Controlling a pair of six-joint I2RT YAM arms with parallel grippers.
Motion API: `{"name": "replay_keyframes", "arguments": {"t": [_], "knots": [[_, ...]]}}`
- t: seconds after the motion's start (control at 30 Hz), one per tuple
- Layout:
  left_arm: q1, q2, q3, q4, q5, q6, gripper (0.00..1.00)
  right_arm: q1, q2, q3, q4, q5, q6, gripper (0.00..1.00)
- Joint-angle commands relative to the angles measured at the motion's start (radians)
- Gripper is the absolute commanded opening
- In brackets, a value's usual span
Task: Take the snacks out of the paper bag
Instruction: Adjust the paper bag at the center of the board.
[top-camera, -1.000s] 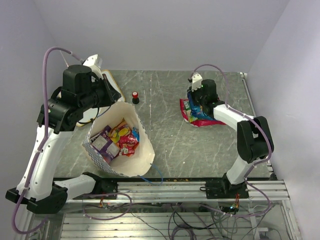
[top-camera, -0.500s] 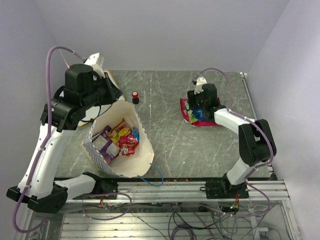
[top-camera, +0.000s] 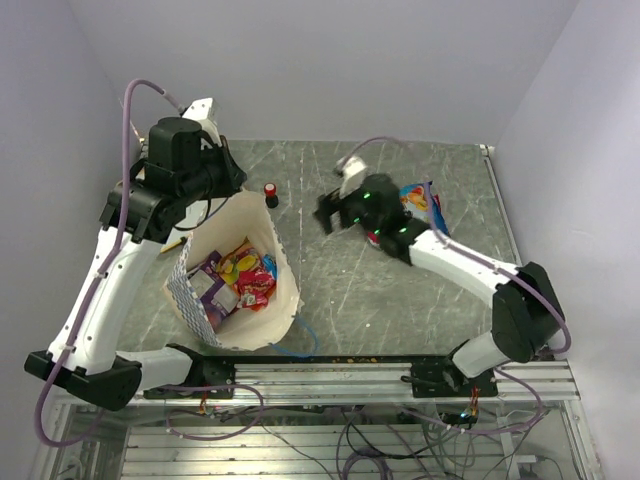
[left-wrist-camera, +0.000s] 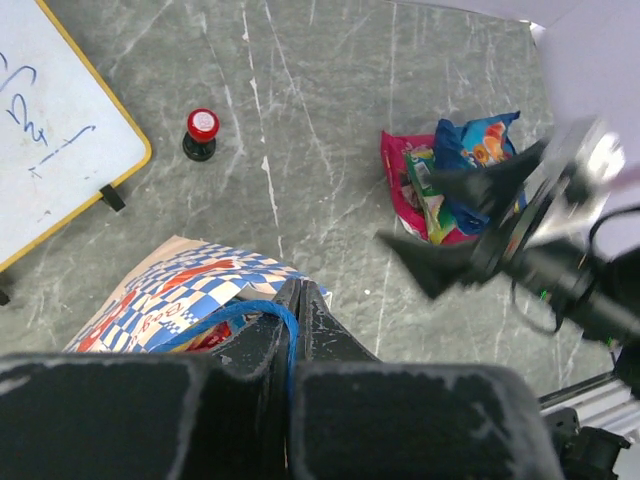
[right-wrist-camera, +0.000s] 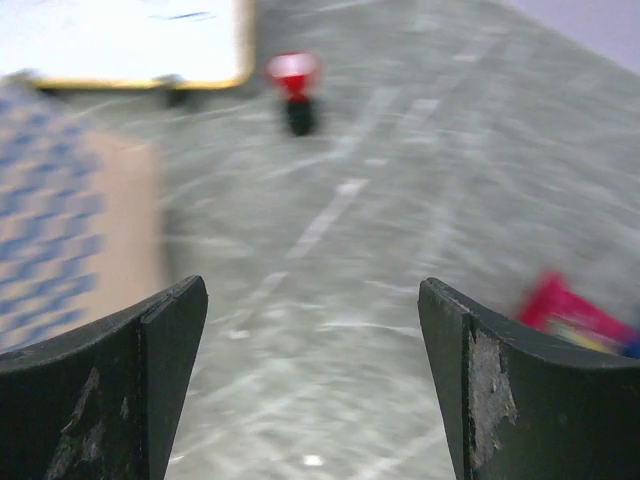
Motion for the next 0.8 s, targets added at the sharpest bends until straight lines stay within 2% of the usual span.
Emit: {"name": "replay_keyframes", "arguments": {"t": [0.0, 0.13, 0.33, 0.53, 0.77], "knots": [[0.002, -0.006, 0.066, 0.104, -0.063, 0.07, 0.07, 0.181, 0.066, -0.015, 0.004, -0.053, 0.051, 0.87], [0.003, -0.022, 0.07, 0.161, -0.073, 0.135, 0.07, 0.197, 0.16, 0.03, -0.072, -0.136, 0.17, 0.86], [0.002, 0.06, 0.189, 0.216, -0.037, 0.278, 0.07, 0.196, 0.31, 0.107, -0.195, -0.321, 0.209, 0.87], [0.002, 0.185, 0.342, 0.203, 0.02, 0.343, 0.07, 0.207, 0.378, 0.137, -0.183, -0.337, 0.249, 0.89], [0.001, 0.177, 0.217, 0.259, 0.242, 0.257, 0.07, 0.217, 0.416, 0.178, -0.127, -0.33, 0.288, 0.9]]}}
